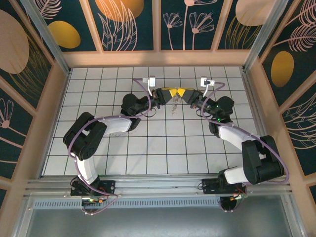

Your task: Put the keys on the keyring

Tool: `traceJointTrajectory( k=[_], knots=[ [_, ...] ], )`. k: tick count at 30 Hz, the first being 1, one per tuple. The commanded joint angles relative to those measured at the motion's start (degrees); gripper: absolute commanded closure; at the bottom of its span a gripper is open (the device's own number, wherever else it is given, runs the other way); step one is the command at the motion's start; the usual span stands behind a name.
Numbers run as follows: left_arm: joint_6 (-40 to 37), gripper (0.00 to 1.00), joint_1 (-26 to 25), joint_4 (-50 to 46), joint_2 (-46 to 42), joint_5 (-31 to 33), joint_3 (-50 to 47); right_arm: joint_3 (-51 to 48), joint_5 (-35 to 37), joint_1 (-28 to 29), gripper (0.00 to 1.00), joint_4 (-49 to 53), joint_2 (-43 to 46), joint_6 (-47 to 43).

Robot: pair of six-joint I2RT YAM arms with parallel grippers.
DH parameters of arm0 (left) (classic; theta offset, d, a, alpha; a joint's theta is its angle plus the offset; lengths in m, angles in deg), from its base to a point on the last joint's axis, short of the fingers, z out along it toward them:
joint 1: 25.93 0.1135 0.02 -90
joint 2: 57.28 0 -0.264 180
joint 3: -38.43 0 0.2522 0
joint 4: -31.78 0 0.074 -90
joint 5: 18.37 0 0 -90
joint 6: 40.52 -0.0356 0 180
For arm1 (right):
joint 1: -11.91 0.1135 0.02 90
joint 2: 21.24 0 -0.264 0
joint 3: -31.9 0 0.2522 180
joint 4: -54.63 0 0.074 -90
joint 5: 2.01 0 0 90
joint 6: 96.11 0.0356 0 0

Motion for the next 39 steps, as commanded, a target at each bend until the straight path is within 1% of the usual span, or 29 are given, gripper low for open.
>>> traceJointTrajectory(
  k=[1, 3, 5, 10, 11, 15, 16, 17, 18, 21, 24, 25, 28, 32, 35, 39],
  knots=[
    [0.32, 1.00, 0.01, 2.26, -0.38, 1.01, 0.49, 1.42, 1.32, 0.29, 1.00, -2.73, -0.61, 0.40],
    [0.09, 1.00, -0.01, -0.44, -0.88, 2.68, 0.48, 1.04, 2.21, 0.05, 1.00, -2.23, -0.26, 0.31],
    [-0.36, 0.92, -0.03, -4.01, -1.31, 4.31, 0.88, 0.64, 3.19, -0.27, 1.00, -1.14, 0.19, -0.02],
    [0.00, 0.67, 0.19, -6.44, -2.66, 8.06, 0.05, -1.38, 6.11, -1.71, 1.00, 0.25, 1.06, -0.04],
    [0.16, 0.63, 0.18, -7.21, -3.02, 8.80, -0.04, -1.76, 6.54, -2.05, 1.00, 0.30, 1.25, -0.04],
    [-0.44, 0.53, 0.19, -12.54, -4.90, 11.84, 0.48, -2.76, 7.31, -3.08, 1.00, 0.42, 1.25, -0.26],
    [-0.51, 0.34, 0.35, -14.36, -5.35, 12.82, 0.93, -2.76, 7.36, -3.23, 1.00, 0.44, 0.96, -0.30],
    [-0.61, 0.07, 0.34, -15.82, -5.71, 13.37, 1.31, -2.75, 7.24, -3.40, 1.00, 0.37, 0.74, -0.31],
    [-0.93, 0.01, 0.33, -16.85, -6.13, 13.73, 1.80, -2.74, 7.28, -3.50, 1.00, 0.27, 0.38, -0.31],
    [-0.58, 0.01, 0.49, -20.14, -7.10, 14.98, 2.96, -2.68, 7.01, -3.59, 1.00, -0.12, -0.74, -0.14],
    [-0.01, 0.01, 0.54, -24.90, -7.25, 17.27, 4.57, -2.72, 7.01, -3.59, 1.00, -1.34, -2.07, 0.41],
    [0.32, 0.01, 0.59, -26.38, -9.01, 18.09, 5.17, -2.74, 6.93, -3.59, 1.00, -1.83, -2.53, 0.59],
    [1.55, 0.01, 0.53, -32.08, -9.74, 20.51, 7.61, -2.68, 6.75, -3.61, 1.00, -2.85, -4.12, 0.97],
    [3.78, 0.01, 0.49, -37.15, -10.82, 24.41, 9.36, -2.59, 6.40, -3.61, 1.00, -4.72, -6.34, 1.80],
    [4.94, 0.01, 0.56, -36.44, -12.43, 27.74, 7.92, -2.34, 6.31, -3.58, 1.00, -6.20, -8.13, 2.49],
    [5.91, 0.01, 0.56, -30.95, -15.66, 32.68, 2.75, -1.41, 6.22, -3.62, 1.00, -8.34, -10.96, 3.70]
  ],
)
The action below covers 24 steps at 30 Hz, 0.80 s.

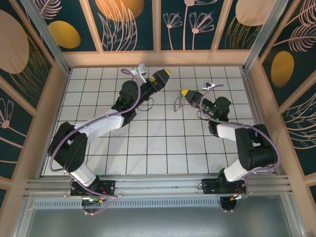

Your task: Put the keys on the keyring

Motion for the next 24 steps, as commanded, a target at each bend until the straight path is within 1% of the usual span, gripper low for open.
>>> traceJointTrajectory(
  k=[1, 4, 6, 8, 10, 12, 14, 16, 21, 24],
  knots=[
    [1.38, 0.01, 0.42, 3.02, -3.65, 5.95, -3.24, 1.25, -0.55, -0.35, 1.00, -7.00, -2.22, 1.88],
    [0.59, 0.01, 1.84, -1.00, -4.44, 2.48, -1.84, 1.90, -0.51, -0.11, 1.00, -8.74, -4.14, 3.07],
    [0.73, 0.01, 2.67, -1.25, -4.69, -0.13, -1.44, 2.39, -0.42, 0.18, 1.00, -9.53, -5.25, 3.55],
    [1.81, 0.01, 3.31, -1.05, -5.17, -0.88, -1.94, 2.87, -0.33, 0.65, 1.00, -9.64, -5.95, 3.57],
    [4.28, 0.01, 3.89, -1.53, -6.02, -0.16, -2.95, 3.39, -0.08, 1.09, 1.00, -9.72, -6.40, 3.53],
    [4.11, 0.01, 4.45, 0.99, -6.76, -1.07, -4.28, 3.72, 0.02, 1.37, 1.00, -9.59, -6.90, 3.49],
    [2.36, 0.01, 4.56, 1.00, -7.22, -0.83, -4.18, 4.03, 0.19, 1.65, 1.00, -9.48, -7.17, 3.51],
    [1.24, 0.01, 4.58, -1.28, -7.67, 0.95, -3.54, 4.30, 0.28, 1.89, 1.00, -9.38, -7.55, 3.45],
    [1.67, 0.01, 4.56, -13.96, -6.72, 5.03, 1.67, 4.74, 0.67, 2.57, 1.00, -9.60, -8.25, 3.63],
    [1.26, 0.01, 4.56, -17.06, -6.20, 5.99, 3.13, 4.91, 0.98, 2.89, 1.00, -9.60, -8.44, 3.57]
  ],
)
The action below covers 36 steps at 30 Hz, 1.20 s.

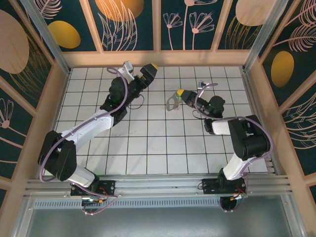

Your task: Put the keys on the keyring

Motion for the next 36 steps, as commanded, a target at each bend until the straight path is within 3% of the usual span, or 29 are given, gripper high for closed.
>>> traceJointTrajectory(
  k=[1, 16, 28, 36],
  knots=[
    [-1.05, 0.01, 0.21, -5.63, -0.05, 2.84, 2.39, 2.17, 0.70, 0.71, 1.00, -4.92, -0.91, 0.18],
    [-1.25, 0.01, 0.12, -9.14, -1.84, 7.24, 3.25, 5.48, -0.17, 2.03, 1.00, -8.82, -5.77, 3.11],
    [3.21, 0.01, 0.12, -9.66, -3.01, 7.72, 4.21, 8.64, -1.54, 3.38, 1.00, -11.76, -9.28, 5.48],
    [-3.50, 0.01, -0.05, -11.60, -0.80, 7.56, 4.96, 10.08, -3.79, 3.36, 1.00, -14.94, -11.09, 8.56]
  ],
)
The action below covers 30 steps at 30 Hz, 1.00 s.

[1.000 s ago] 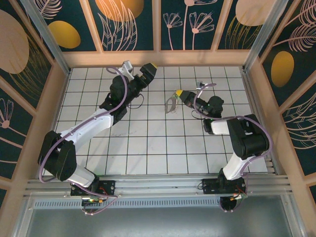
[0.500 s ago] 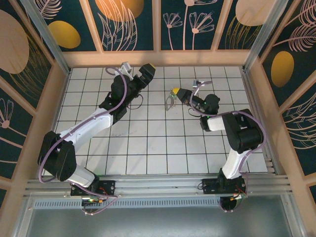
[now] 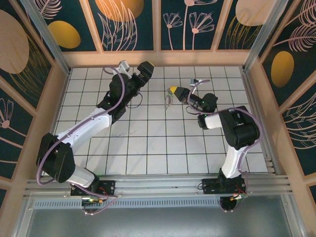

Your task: Put the keys on the keyring

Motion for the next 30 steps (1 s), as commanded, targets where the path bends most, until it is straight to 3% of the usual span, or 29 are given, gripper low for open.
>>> traceJointTrajectory(
  k=[1, 6, 15, 22, 25, 30],
  knots=[
    [-5.10, 0.01, -0.05, -0.74, 0.45, 0.37, 1.30, 2.36, -2.38, 0.42, 1.00, -6.55, -0.56, 2.11],
    [-12.12, 0.01, 0.28, -1.01, 0.70, 0.27, 0.48, 3.22, -4.19, 0.56, 1.00, -6.07, -0.32, 3.26],
    [-19.88, 0.10, 5.04, 1.44, 4.70, -17.09, 0.54, 5.82, -6.45, 1.14, 1.00, -3.31, -0.87, 3.18],
    [-22.42, 0.38, 8.11, 2.90, 9.49, -35.56, 2.97, 7.40, -8.70, 1.07, 1.00, -2.95, -2.23, 3.52],
    [-21.81, 0.51, 8.47, 4.59, 11.62, -41.07, 3.17, 7.60, -9.82, 0.89, 1.00, -2.94, -2.46, 3.61],
    [-20.79, 0.61, 8.56, 8.60, 14.45, -46.17, 2.29, 6.78, -11.22, 0.28, 1.00, -3.57, -2.03, 3.95]
  ],
)
